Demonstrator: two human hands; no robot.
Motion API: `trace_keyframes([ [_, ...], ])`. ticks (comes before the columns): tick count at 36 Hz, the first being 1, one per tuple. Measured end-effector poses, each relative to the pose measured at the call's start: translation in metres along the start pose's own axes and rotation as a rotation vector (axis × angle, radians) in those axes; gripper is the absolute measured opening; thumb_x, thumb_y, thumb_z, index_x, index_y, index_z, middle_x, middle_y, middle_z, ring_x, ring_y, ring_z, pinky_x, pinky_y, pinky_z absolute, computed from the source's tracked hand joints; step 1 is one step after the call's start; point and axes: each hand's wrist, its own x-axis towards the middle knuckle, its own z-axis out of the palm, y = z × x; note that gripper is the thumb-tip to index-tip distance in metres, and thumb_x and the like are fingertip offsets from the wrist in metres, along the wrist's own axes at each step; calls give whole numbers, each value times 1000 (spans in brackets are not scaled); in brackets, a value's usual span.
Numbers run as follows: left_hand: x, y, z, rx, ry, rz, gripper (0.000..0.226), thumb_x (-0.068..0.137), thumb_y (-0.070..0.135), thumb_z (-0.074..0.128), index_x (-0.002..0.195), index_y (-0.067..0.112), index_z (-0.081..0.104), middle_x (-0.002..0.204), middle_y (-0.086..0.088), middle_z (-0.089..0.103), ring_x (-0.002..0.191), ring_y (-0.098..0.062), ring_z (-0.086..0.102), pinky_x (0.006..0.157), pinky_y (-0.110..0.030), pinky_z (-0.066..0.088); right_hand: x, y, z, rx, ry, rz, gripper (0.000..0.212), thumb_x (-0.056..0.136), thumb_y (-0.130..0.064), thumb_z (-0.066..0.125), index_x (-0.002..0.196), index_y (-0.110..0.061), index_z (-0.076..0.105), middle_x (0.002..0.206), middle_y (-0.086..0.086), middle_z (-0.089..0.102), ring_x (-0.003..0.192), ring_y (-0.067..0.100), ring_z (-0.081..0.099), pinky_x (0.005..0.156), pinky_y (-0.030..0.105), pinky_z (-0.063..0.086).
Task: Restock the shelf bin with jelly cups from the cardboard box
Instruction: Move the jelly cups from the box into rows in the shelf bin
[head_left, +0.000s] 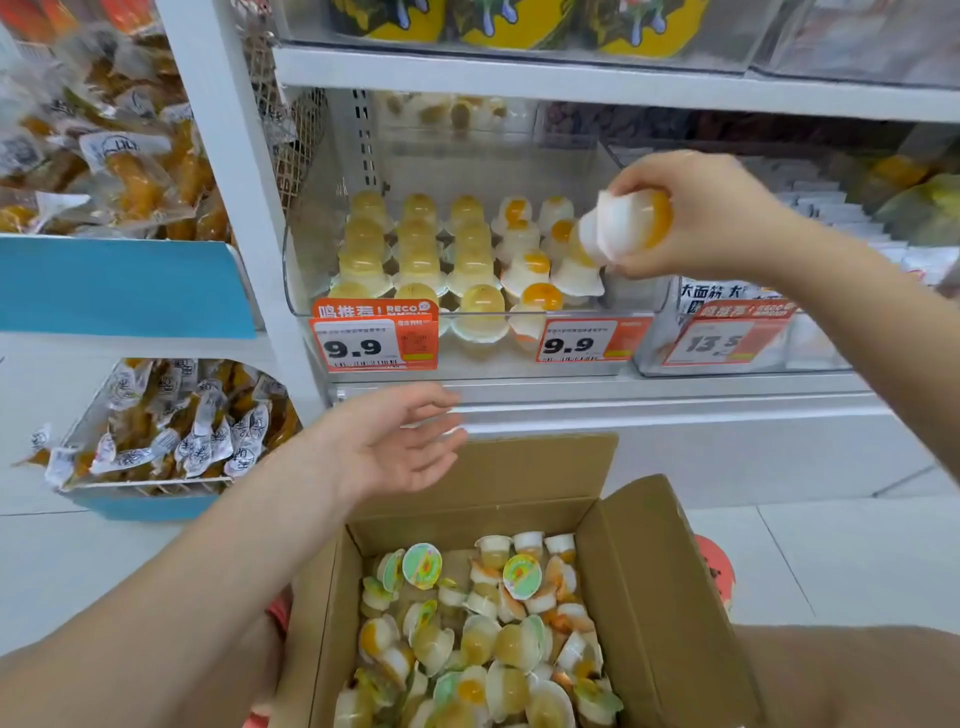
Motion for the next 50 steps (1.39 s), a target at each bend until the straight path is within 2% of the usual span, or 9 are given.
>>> trace_keyframes([
  [4,8,7,-7,338,109,252,13,83,12,67,95,15,62,102,-2,66,96,-17,65,81,-32,52,42,4,16,-332,-330,-60,64,65,-33,81,123,-18,58,116,8,62,103,30,56,84,34,46],
  [9,20,19,-12,889,229,686,24,79,13,72,99,19,60,100,7,60,93,-10,59,78,-20,46,59,13,47,-514,-519,-141,54,69,-36,75,119,-22,60,108,5,64,82,21,46,74,27,43],
  [15,26,16,-21,1041,216,793,38,78,12,73,109,21,54,97,12,52,93,-12,55,82,-23,47,59,22,67,-528,-605,-149,43,84,-21,61,127,-23,55,123,5,59,110,27,55,86,31,45],
  [19,29,16,-23,1057,207,824,39,78,13,73,110,21,53,95,17,50,92,-8,53,74,-10,41,61,26,73,-536,-626,-175,39,86,-23,59,125,-27,56,120,3,61,105,26,58,86,35,49],
  [23,32,14,-21,1054,221,818,42,77,18,75,112,21,51,106,7,53,96,-12,54,76,-17,44,63,25,77,-534,-684,-191,36,88,-25,58,124,-26,56,116,3,61,100,24,56,80,31,46],
  [36,38,11,-20,1080,239,836,42,78,16,73,112,19,49,112,2,51,98,-14,52,81,-21,41,54,22,63,-496,-636,-160,48,86,-14,59,132,-25,49,121,1,59,98,21,53,84,32,47],
  [40,37,4,-26,1099,249,879,39,79,10,71,111,17,49,109,3,50,97,-10,48,71,-8,37,34,13,37,-314,-442,-75,58,76,-19,76,130,-16,53,117,8,61,102,29,56,88,38,46],
  [46,54,-43,-55,1036,330,810,34,78,10,71,103,21,51,103,1,56,90,-12,54,71,-16,38,-31,-6,19,49,-116,-111,46,74,-12,78,118,-15,63,106,2,64,94,21,58,85,31,45],
  [50,77,-88,-83,1146,380,624,37,77,7,72,110,10,55,102,-1,56,93,-13,52,75,-17,37,-73,-24,60,211,-193,-221,43,73,-17,79,114,-16,66,102,-2,65,91,15,60,85,30,49],
])
